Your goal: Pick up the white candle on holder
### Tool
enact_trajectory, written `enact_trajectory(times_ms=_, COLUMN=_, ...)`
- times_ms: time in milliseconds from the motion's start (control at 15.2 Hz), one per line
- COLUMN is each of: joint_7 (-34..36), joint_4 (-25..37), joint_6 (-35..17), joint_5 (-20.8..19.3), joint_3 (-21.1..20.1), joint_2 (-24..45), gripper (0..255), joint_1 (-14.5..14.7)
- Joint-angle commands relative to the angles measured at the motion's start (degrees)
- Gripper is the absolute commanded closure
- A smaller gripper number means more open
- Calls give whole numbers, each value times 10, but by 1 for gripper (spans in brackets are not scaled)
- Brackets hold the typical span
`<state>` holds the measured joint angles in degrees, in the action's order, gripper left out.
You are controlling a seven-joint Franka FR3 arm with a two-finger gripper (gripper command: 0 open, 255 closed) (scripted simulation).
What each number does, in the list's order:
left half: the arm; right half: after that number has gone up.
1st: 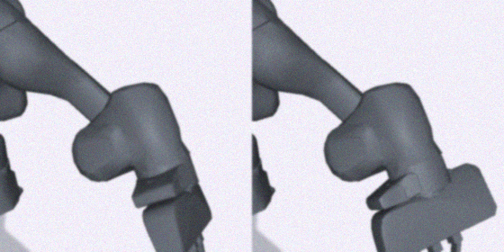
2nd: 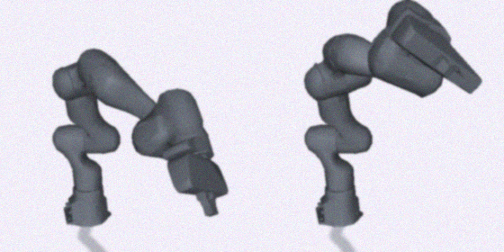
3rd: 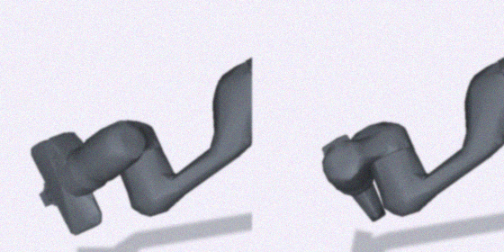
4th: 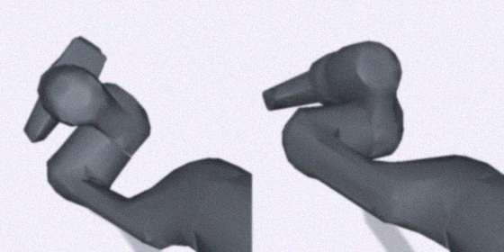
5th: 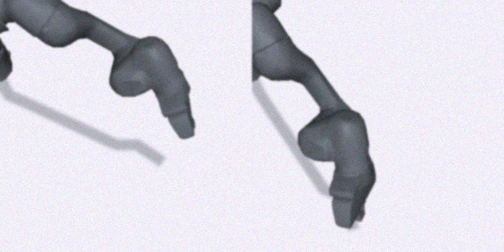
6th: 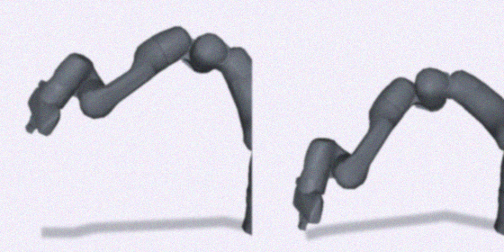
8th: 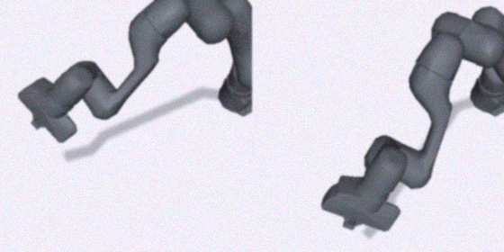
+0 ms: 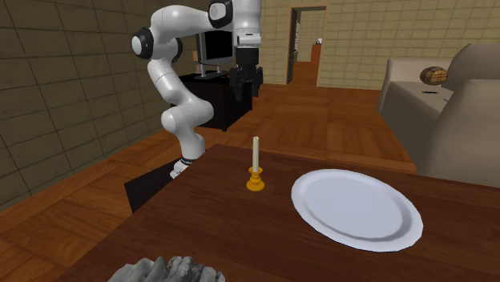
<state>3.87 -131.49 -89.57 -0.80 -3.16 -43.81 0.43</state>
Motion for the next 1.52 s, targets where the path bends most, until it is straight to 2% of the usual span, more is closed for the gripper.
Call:
enact_trajectory(times_ms=0, joint_7=0, joint_4=0, joint_6=0, joint_5=0, joint_3=0, joint_2=0, gripper=0, joint_1=0)
enact_trajectory(times_ms=594, joint_7=66, joint_4=-68, joint_6=-227, joint_5=-40, joint_3=22, joint_2=56, gripper=0, joint_1=-66)
enact_trajectory(times_ms=1188, joint_7=145, joint_4=-82, joint_6=-442, joint_5=-83, joint_3=44, joint_2=157, gripper=0, joint_1=-138)
enact_trajectory(times_ms=1320, joint_7=164, joint_4=-78, joint_6=-485, joint_5=-93, joint_3=49, joint_2=182, gripper=0, joint_1=-154)
enact_trajectory(times_ms=1452, joint_7=167, joint_4=-90, joint_6=-501, joint_5=-95, joint_3=48, joint_2=186, gripper=0, joint_1=-156)
